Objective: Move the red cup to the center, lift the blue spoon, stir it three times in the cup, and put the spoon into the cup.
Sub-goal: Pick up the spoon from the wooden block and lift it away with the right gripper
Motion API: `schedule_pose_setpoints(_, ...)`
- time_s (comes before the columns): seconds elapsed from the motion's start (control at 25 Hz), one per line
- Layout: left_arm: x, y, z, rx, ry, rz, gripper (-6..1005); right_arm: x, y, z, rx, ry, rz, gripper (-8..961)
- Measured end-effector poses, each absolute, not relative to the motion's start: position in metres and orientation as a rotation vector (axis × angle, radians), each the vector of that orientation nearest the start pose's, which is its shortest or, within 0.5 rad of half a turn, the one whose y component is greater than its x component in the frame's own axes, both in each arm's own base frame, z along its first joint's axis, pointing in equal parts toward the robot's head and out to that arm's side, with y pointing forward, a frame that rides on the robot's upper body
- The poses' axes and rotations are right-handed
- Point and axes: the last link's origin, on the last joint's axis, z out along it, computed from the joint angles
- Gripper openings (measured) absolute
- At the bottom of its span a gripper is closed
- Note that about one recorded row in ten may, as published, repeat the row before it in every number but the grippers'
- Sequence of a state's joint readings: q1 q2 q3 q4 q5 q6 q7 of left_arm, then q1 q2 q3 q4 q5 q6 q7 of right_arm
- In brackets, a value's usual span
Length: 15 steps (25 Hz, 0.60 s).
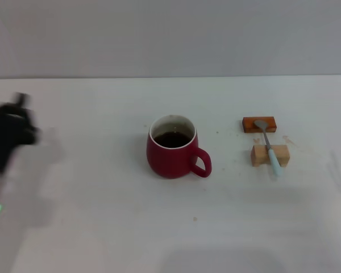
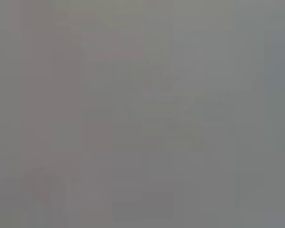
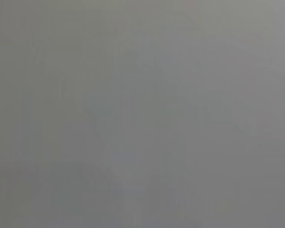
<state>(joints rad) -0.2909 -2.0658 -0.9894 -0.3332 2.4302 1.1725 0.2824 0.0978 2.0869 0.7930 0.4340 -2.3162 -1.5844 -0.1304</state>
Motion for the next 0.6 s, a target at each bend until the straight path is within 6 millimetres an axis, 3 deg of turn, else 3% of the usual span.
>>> schedule_pose_setpoints(0.12,-0.353,0.292,0.019,-1.391,-0.443,-0.610,93,0.306,0.227,-0.003,-1.374,0.256,0.833,785)
schedule_pose_setpoints(0.32,-0.373,0.275,0.030,-1.308,-0.530,-0.624,98,0.305,0.223,-0.012,-1.410,0.280,0.834,784)
schedule_pose_setpoints(0.6,-0.378,0.266,0.031,-1.301,-0.512,-0.600,356,0.308,0.220,-0.024,-1.440,0.352,0.819,785)
